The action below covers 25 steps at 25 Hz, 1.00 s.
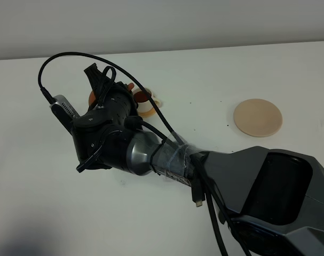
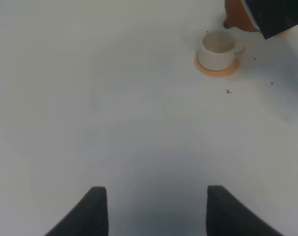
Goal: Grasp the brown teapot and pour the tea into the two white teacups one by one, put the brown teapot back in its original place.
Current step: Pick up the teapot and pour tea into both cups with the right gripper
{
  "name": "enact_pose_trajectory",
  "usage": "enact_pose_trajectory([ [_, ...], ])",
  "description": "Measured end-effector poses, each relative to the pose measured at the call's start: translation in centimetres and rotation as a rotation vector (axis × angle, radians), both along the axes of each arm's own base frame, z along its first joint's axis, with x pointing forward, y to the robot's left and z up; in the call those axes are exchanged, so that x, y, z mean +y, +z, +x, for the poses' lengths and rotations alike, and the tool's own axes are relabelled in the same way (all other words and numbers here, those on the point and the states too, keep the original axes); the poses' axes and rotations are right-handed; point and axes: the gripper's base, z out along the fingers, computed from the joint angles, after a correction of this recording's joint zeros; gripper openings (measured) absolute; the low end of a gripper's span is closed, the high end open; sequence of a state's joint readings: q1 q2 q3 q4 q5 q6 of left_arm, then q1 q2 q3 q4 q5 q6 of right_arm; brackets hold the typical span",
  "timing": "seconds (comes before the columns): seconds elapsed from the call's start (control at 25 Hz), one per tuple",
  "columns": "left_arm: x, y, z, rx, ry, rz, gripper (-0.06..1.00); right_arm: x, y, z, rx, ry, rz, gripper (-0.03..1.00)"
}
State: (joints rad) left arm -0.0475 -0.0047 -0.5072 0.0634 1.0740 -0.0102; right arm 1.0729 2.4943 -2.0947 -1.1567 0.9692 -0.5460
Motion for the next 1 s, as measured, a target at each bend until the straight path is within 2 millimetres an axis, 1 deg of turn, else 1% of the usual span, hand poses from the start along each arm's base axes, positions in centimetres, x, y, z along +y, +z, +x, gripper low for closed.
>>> enact_pose_trajectory([
  [0.68, 0.0, 0.0, 0.0, 0.0, 0.0, 0.0, 0.46, 0.42, 0.77, 0.37, -0.1, 0.102, -0.102, 0.11],
  [1.0, 0.0, 0.0, 0.0, 0.0, 0.0, 0.0, 0.46, 0.45, 0.82, 0.38, -0.107, 0.115, -0.119, 0.11],
])
